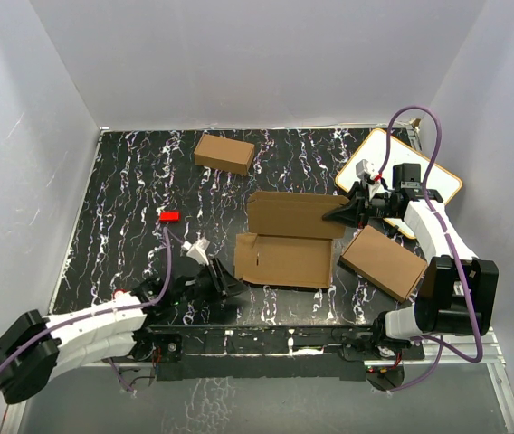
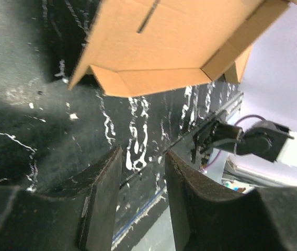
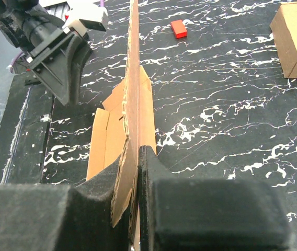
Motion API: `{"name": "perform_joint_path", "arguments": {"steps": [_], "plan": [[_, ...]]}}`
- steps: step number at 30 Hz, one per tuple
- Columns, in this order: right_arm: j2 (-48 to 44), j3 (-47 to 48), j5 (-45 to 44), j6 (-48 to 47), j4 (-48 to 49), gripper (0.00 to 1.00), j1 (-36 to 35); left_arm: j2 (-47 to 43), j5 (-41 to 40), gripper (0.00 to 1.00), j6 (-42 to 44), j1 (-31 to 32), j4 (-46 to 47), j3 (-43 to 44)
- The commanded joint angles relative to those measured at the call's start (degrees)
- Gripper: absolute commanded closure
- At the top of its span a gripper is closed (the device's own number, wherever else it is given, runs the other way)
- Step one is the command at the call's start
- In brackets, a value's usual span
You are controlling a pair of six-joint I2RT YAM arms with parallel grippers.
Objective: Fold the paper box
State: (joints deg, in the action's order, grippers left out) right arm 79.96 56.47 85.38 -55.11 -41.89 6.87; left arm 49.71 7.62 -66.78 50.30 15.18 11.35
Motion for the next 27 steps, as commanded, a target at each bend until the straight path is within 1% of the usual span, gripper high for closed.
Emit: {"name": "perform_joint_path", "arguments": {"steps": [1,4,8,12,17,23,27], "plan": [[-0.86,0.11,2.86,-2.24,2.95,0.92,0.32,6.82,-5.5,0.63,-2.87,1.4,9.19,-1.0],[-1.08,-0.01,2.76,-2.21,2.92,0.92,0.41,11.97,-7.75,0.62,-2.12,2.28,11.89,0.37],[-1.13,-0.02,2.86,-2.29,2.95,0.92,0.42,16.44,-10.37,0.62,-1.48,2.73,14.28,1.27],[-1.11,-0.12,2.82,-2.33,2.95,0.92,0.36,18.38,-13.16,0.63,-0.2,2.83,13.83,3.23],[-1.12,-0.13,2.9,-2.39,2.84,0.92,0.42,21.22,-13.52,0.65,0.95,2.87,14.31,5.0],[-1.08,-0.29,3.1,-2.54,2.87,0.92,0.4,23.25,-13.64,0.7,1.62,2.97,16.66,5.74],[-1.04,-0.4,3.12,-2.54,2.85,0.92,0.37,23.95,-13.64,0.73,3.86,3.06,14.94,8.18]]}}
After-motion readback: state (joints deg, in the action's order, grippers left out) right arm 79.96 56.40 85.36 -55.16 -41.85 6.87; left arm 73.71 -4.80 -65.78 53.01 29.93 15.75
